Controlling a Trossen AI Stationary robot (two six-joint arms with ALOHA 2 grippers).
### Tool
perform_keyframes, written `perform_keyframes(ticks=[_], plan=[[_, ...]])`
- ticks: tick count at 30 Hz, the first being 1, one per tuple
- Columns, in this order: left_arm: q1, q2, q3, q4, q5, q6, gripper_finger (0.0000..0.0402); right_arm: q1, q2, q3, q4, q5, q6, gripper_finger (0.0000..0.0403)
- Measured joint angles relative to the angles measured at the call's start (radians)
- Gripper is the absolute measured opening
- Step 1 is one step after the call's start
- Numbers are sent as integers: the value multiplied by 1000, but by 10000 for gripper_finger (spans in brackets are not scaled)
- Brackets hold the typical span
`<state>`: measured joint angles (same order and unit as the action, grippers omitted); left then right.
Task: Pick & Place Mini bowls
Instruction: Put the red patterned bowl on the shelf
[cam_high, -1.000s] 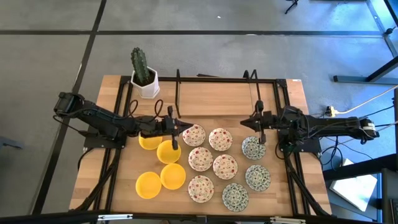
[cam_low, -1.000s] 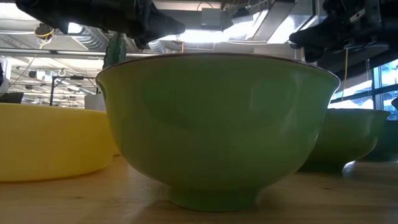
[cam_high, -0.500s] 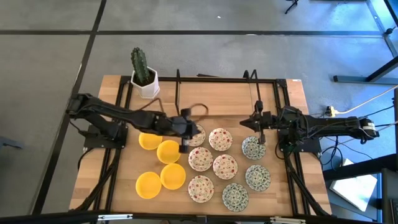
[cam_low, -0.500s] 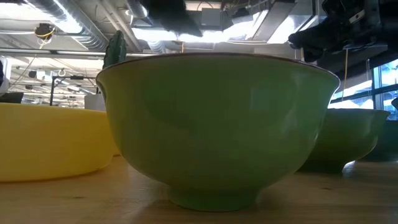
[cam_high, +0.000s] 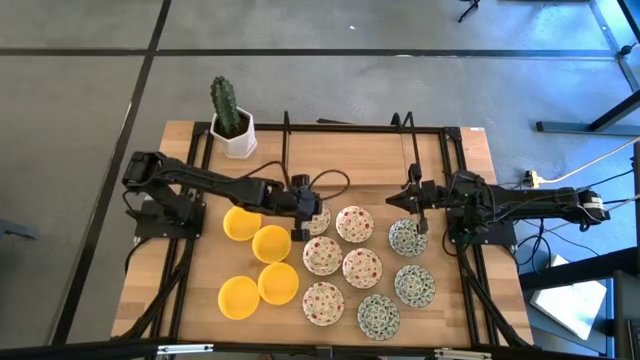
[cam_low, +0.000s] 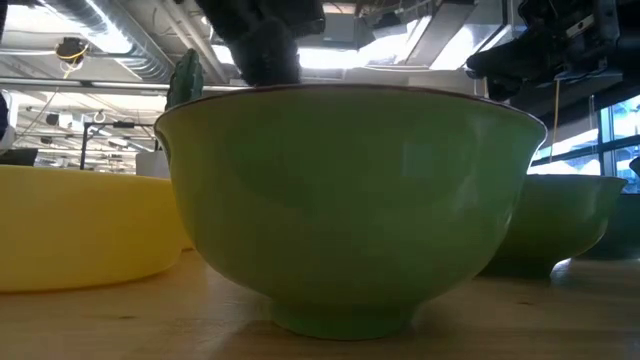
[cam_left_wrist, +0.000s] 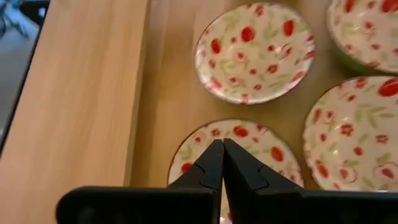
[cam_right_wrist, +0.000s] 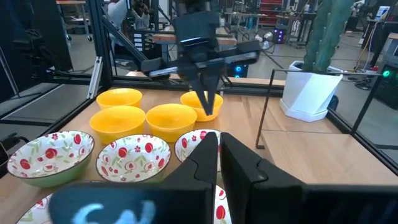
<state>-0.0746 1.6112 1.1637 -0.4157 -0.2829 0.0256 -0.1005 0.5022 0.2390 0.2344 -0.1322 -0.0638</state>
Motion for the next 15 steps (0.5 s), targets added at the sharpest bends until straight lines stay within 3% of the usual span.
perform_keyframes(ticks=[15], plan=[[88,99,-1,29,60,-16,151,0,13,0,-6,-1,-22,21]])
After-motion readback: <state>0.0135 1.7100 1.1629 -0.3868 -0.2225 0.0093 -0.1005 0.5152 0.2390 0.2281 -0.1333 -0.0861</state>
